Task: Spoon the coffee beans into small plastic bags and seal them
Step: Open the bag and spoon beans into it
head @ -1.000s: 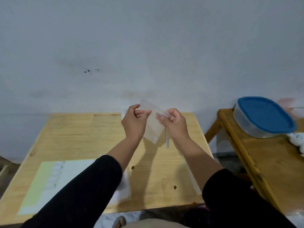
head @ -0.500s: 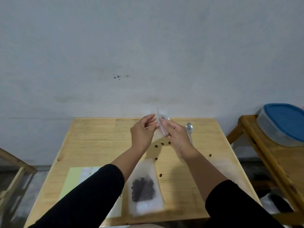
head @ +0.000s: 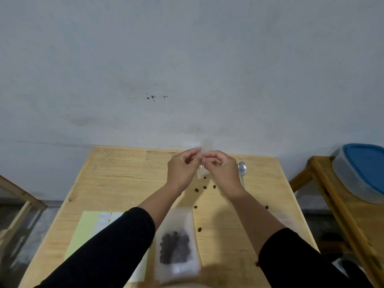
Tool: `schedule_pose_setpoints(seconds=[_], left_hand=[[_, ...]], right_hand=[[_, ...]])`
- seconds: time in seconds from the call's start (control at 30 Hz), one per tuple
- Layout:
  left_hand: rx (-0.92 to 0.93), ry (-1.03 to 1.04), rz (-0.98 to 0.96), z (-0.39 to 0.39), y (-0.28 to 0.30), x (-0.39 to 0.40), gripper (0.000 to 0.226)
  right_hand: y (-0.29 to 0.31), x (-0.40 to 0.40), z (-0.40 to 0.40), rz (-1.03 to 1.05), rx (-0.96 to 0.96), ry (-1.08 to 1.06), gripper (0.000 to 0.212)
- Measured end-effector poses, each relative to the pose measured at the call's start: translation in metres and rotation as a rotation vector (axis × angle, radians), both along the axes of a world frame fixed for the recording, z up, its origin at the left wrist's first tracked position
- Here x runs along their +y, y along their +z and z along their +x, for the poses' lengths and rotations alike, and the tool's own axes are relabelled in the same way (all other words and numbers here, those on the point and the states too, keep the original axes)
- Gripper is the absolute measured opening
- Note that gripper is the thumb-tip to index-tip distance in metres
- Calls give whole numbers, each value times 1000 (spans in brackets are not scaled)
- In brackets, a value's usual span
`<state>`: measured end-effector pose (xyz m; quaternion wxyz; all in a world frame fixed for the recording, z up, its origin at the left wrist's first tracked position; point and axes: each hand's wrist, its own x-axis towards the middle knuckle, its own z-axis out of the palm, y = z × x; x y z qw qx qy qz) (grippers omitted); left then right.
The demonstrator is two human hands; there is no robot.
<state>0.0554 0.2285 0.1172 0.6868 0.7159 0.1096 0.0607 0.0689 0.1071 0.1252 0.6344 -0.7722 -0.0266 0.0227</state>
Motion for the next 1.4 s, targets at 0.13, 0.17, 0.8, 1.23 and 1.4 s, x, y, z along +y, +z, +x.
schedule_pose_setpoints(seconds=[0.13, 0.17, 0.8, 1.23, 1.4], left_hand=[[-9, 30, 82, 11, 1, -8, 26], [-17, 34, 92, 13, 2, -10, 26], [-81, 129, 270, 25, 5, -38, 31], [-149, 113, 505, 26, 1, -39, 38], [-106, 197, 561, 25, 0, -25, 37]], right_hand=[[6, -2, 14, -71, -77, 25, 29], [6, -4, 17, -71, -92, 34, 29], [3, -30, 47, -174, -81, 55, 10], [1, -23, 45, -415, -164, 25, 23], [-4, -37, 38, -529, -157, 11, 27]])
